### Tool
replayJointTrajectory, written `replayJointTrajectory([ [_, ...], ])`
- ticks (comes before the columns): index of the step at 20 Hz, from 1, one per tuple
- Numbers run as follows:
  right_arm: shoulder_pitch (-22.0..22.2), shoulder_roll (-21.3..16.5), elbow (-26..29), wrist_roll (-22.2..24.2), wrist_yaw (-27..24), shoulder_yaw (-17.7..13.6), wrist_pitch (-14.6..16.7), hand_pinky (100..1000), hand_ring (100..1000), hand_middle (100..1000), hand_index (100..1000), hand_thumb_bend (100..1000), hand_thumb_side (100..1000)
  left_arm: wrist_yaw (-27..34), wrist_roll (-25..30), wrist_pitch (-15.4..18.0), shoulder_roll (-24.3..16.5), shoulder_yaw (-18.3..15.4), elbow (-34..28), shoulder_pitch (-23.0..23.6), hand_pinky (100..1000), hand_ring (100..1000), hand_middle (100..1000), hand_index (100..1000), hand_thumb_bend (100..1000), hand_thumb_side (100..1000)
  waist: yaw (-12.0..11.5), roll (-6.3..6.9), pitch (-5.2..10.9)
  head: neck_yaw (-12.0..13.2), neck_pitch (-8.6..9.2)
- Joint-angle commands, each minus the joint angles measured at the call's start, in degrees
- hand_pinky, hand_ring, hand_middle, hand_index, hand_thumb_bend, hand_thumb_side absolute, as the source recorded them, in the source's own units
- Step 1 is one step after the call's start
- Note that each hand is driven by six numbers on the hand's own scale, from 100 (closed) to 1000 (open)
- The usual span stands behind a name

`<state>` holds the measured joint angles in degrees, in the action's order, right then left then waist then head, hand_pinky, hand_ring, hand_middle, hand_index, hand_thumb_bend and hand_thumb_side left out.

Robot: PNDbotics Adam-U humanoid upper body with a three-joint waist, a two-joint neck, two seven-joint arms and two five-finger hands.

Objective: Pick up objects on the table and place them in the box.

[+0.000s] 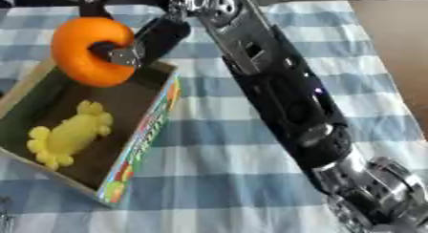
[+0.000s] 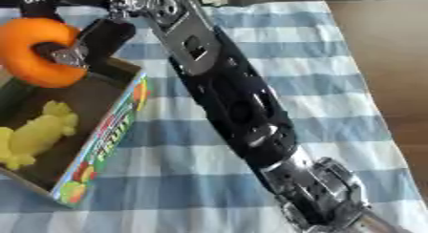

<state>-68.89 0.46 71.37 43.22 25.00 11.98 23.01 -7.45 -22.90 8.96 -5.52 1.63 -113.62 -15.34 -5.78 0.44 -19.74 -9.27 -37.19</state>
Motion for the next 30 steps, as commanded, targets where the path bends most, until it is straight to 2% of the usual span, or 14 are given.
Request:
replayJointTrajectory([
  [1, -0.3, 2.7, -0.7, 5.9, 2.9, -0.1, 5.5, 781, 718, 336, 556, 100, 144, 0.1, 0.0, 0.4, -0.7, 0.2, -1.0, -0.8, 507, 670, 618, 748, 100, 726, -0.4, 0.13, 1.04, -0.5, 0.67],
  [7, 1.5, 6.2, -6.1, 6.9, 9.6, -0.4, 7.4, 791, 737, 371, 585, 100, 127, 0.1, 0.2, 0.6, -0.7, 0.3, -1.0, -1.1, 508, 671, 619, 748, 100, 728, -1.0, -0.01, 0.53, -1.0, 1.02],
  [11, 1.9, 6.9, -10.5, 8.1, 13.8, -1.0, 10.1, 808, 773, 454, 666, 100, 100, 0.1, 0.2, 0.6, -0.7, 0.3, -1.0, -1.1, 508, 672, 619, 748, 100, 729, -1.2, -0.12, 0.27, -1.2, 1.04],
  [16, 1.9, 6.9, -12.7, 8.7, 15.3, -1.8, 12.4, 864, 846, 606, 809, 100, 100, 0.0, 0.2, 0.6, -0.7, 0.3, -1.0, -1.2, 508, 673, 619, 748, 100, 729, -1.0, -0.15, 0.09, -1.1, 0.9],
  [19, 1.9, 6.9, -13.3, 8.7, 15.2, -1.7, 13.9, 897, 899, 748, 903, 100, 252, 0.0, 0.3, 0.6, -0.7, 0.4, -1.0, -1.1, 508, 674, 619, 748, 100, 728, -1.0, -0.04, 0.11, -1.1, 0.9],
  [21, 1.8, 6.9, -13.1, 8.7, 15.5, -1.8, 14.5, 914, 929, 802, 933, 100, 389, 0.0, 0.3, 0.6, -0.7, 0.4, -1.0, -1.1, 508, 674, 619, 748, 100, 727, -1.0, 0.05, 0.17, -1.2, 0.92],
  [23, 1.7, 6.9, -12.8, 8.8, 15.8, -2.0, 14.9, 922, 944, 828, 948, 222, 481, 0.0, 0.2, 0.5, -0.7, 0.4, -1.0, -1.0, 508, 675, 619, 748, 100, 727, -1.0, 0.11, 0.24, -1.2, 0.96],
  [24, 1.6, 6.9, -12.5, 8.8, 15.9, -2.2, 15.0, 930, 958, 845, 964, 331, 548, 0.0, 0.3, 0.5, -0.7, 0.4, -1.0, -1.0, 508, 675, 619, 748, 100, 725, -1.0, 0.12, 0.29, -1.3, 0.98],
  [26, 1.4, 6.8, -12.0, 8.8, 16.1, -2.3, 15.2, 938, 971, 861, 980, 444, 589, 0.0, 0.3, 0.4, -0.7, 0.4, -1.0, -1.0, 508, 675, 620, 748, 100, 727, -0.9, 0.14, 0.36, -1.3, 0.99],
  [27, 1.3, 6.8, -11.8, 8.8, 16.2, -2.4, 15.2, 940, 974, 863, 982, 468, 597, 0.1, 0.3, 0.4, -0.7, 0.4, -1.0, -1.0, 508, 675, 620, 748, 100, 727, -0.9, 0.14, 0.38, -1.3, 0.96],
  [30, 1.2, 6.5, -11.1, 8.8, 15.9, -3.0, 15.0, 943, 974, 856, 981, 475, 607, 0.1, 0.4, 0.3, -0.7, 0.5, -1.0, -0.9, 508, 676, 620, 748, 100, 727, -0.8, 0.17, 0.45, -1.3, 0.93],
])
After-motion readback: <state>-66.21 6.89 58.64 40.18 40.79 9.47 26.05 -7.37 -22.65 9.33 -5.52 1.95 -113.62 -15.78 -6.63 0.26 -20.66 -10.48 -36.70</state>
